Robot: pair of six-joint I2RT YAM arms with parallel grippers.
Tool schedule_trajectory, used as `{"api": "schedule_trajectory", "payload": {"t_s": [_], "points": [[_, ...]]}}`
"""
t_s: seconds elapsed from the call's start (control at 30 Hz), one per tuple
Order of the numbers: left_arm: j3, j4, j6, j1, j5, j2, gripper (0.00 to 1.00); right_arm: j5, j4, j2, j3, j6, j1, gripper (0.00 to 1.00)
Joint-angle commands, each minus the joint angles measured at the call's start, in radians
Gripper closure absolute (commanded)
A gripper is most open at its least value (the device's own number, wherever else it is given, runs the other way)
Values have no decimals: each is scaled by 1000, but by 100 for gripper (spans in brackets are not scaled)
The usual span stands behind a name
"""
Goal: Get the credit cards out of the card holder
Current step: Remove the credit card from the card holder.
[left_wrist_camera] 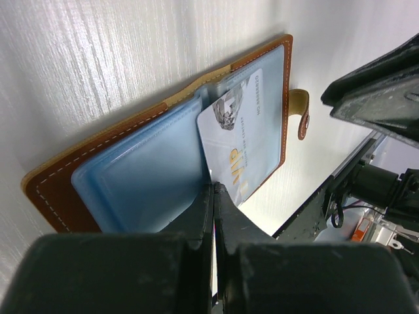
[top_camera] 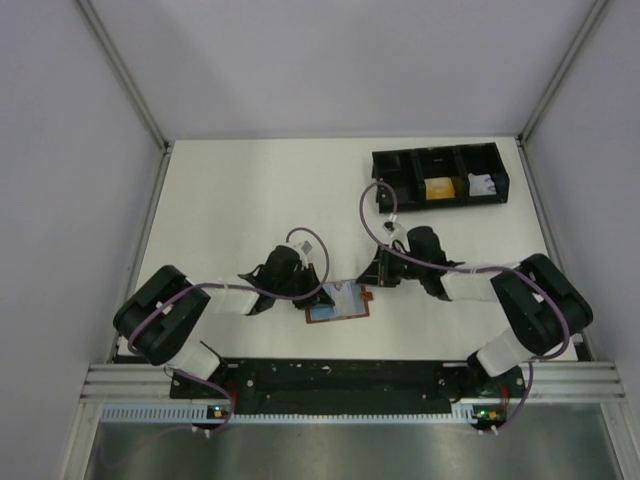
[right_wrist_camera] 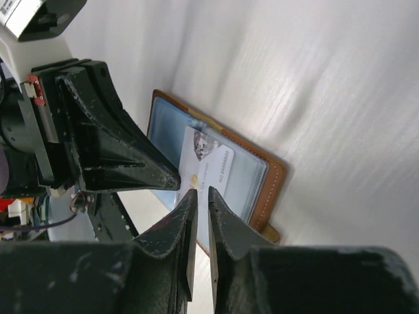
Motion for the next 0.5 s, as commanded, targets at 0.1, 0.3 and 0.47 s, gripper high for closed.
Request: {"api": "schedule_trajectory", "payload": {"t_s": [0.1,0.3,0.47], "points": [[-7,-11,22,-3,-27,-18,100,-92,114,125,56,60,36,88],[-34,-9,16,-1,-40,-49,100,-34,105,208,34,73,33,90],[-77,23,10,2,-60,-76,100,-12,91,213,21,67,15,91]]}}
